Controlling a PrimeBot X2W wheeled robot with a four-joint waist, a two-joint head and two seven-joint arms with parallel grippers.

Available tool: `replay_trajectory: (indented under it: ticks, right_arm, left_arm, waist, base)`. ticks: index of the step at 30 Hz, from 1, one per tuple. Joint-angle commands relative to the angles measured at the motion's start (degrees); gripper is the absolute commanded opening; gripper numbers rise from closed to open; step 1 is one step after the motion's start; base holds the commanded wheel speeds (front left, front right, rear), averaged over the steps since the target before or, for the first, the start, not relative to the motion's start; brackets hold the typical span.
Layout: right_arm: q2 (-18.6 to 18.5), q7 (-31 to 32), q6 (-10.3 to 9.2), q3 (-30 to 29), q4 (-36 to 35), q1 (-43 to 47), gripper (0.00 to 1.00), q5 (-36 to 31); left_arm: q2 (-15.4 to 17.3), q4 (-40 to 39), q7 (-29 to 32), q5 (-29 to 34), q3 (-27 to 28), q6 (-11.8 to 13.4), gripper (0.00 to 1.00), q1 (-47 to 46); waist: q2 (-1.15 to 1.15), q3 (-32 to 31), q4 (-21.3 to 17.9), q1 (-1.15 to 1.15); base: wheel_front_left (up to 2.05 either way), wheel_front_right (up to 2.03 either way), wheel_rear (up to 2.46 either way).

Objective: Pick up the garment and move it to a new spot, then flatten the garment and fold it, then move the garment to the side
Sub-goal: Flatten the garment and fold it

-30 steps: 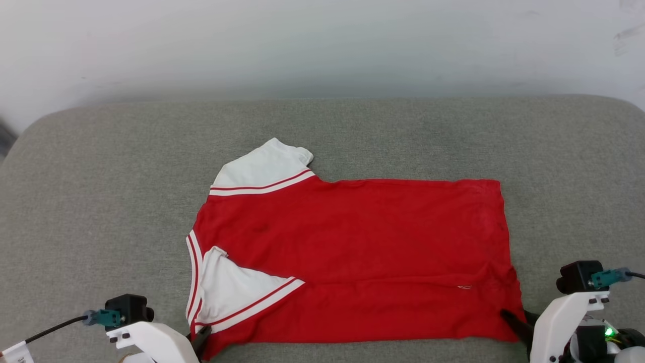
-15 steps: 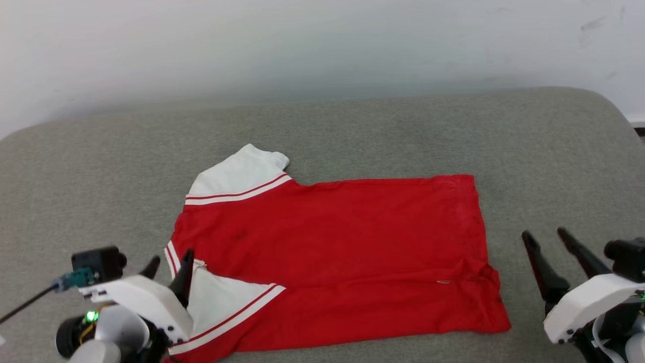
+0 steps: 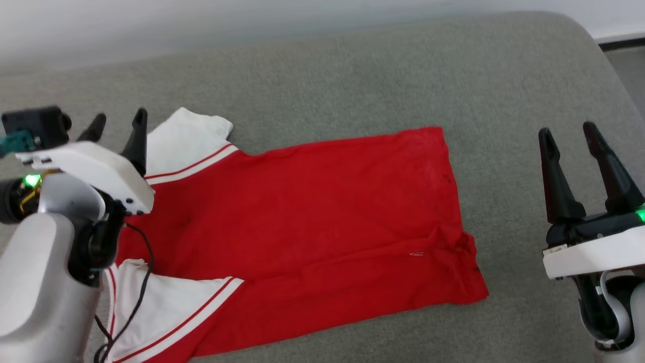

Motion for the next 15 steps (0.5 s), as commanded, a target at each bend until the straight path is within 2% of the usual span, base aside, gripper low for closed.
replay_trajectory:
  ticks: [1,3,7,11,15]
  right_arm:
    - [0.5,-0.7,-0.02,-0.2,-1.0,-1.3,1.00,-0.2]
    - [1.0,-0.8,-0.02,-0.3,-1.8,-2.2,1.00,-0.4]
    - [1.8,-1.4,-0.02,-0.4,-3.0,-3.9,1.00,-0.3]
    - [2.6,-1.8,-0.02,0.3,-3.1,-4.9,1.00,0.0]
    - [3.3,-2.6,-0.02,1.3,-2.3,-5.5,1.00,0.7]
  left_arm:
    - [0.7,0.9,1.0,0.3,-0.4,-0.7,1.00,-2.5]
    - [1.7,2.5,3.4,0.2,-1.0,-1.9,1.00,-6.4]
    - [4.7,5.8,11.8,-0.8,-2.7,-5.2,1.00,-14.2]
    - [8.7,8.7,23.7,-2.2,-4.8,-8.0,1.00,-21.1]
    - [12.4,9.9,35.7,-3.2,-6.5,-8.7,1.00,-25.4]
  waist:
    - [0.00,4.7,-3.3,0.00]
    - [0.00,6.9,-4.2,0.00]
    - [0.00,10.7,-5.7,0.00]
    - [0.00,13.8,-7.2,0.00]
    - [0.00,16.3,-8.7,0.00]
  base:
    - [0.00,0.00,0.00]
    - [0.00,0.00,0.00]
    - [0.00,0.00,0.00]
    - [0.00,0.00,0.00]
    - [0.00,0.00,0.00]
